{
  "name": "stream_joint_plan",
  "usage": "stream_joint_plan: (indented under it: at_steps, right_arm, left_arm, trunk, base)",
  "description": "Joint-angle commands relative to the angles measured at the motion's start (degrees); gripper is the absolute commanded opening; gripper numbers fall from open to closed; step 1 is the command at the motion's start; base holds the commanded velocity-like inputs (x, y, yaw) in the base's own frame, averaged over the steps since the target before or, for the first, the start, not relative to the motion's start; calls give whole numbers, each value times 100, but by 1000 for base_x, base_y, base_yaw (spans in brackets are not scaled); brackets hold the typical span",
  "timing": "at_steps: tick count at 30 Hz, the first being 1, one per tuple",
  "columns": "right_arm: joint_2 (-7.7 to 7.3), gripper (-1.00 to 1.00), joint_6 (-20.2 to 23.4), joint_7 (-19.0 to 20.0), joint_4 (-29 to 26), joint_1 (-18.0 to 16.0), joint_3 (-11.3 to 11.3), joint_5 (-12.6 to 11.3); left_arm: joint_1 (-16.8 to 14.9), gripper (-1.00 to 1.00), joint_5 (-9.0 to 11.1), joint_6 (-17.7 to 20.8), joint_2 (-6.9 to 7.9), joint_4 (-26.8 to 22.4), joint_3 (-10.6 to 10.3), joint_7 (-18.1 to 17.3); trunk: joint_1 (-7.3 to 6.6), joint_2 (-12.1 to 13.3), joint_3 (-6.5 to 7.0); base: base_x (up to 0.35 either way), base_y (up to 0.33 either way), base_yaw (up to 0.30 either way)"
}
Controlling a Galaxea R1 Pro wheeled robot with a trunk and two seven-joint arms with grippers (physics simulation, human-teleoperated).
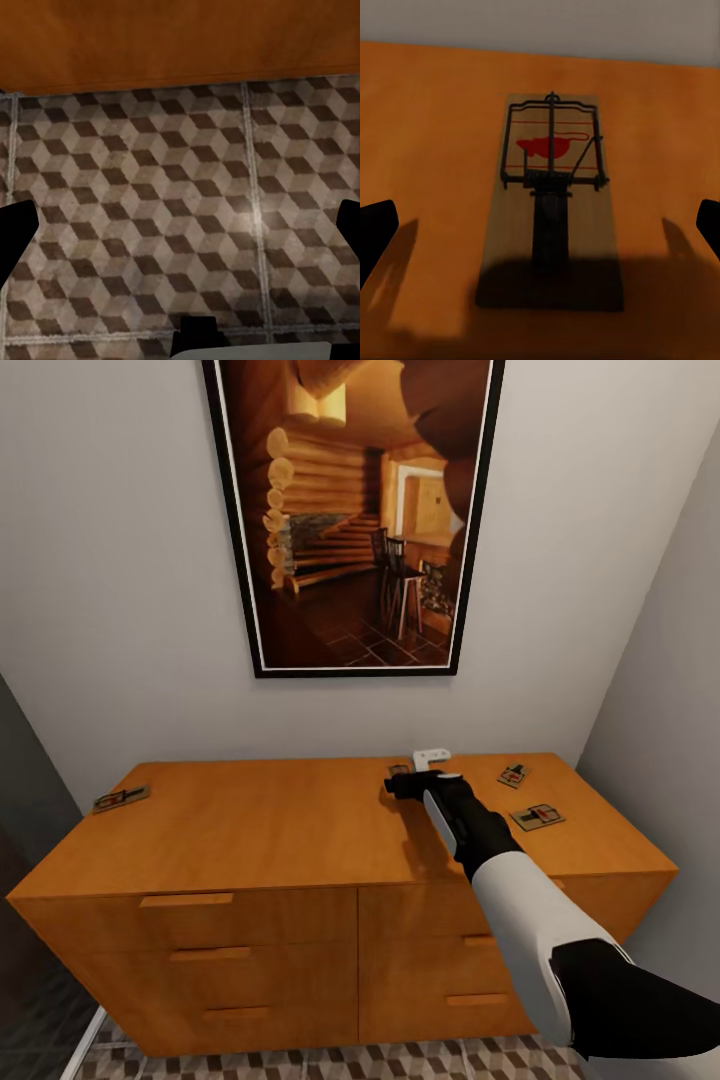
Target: Take the four mousetraps from the cabinet in the bathroom and place them on the bathroom floor. Make sure all four end up on the same floor surface, and ensure that at least two of them are either under or directly next to the same bathroom sink.
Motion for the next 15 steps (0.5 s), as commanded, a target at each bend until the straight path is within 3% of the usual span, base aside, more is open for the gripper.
stream_joint_plan:
  at_steps: [1, 15]
  right_arm:
    - [-1, 100, -13, 3, 21, -3, 8, 15]
    - [-3, 100, -315, 12, 249, -3, 7, -128]
  left_arm:
    - [-1, 100, 1, -13, 0, -2, 1, -3]
    - [1, 100, 1, -13, 0, -1, 1, -3]
  trunk:
    - [0, -3, -5]
    - [0, -3, -5]
  base:
    - [0, 0, 0]
    - [0, 0, 0]
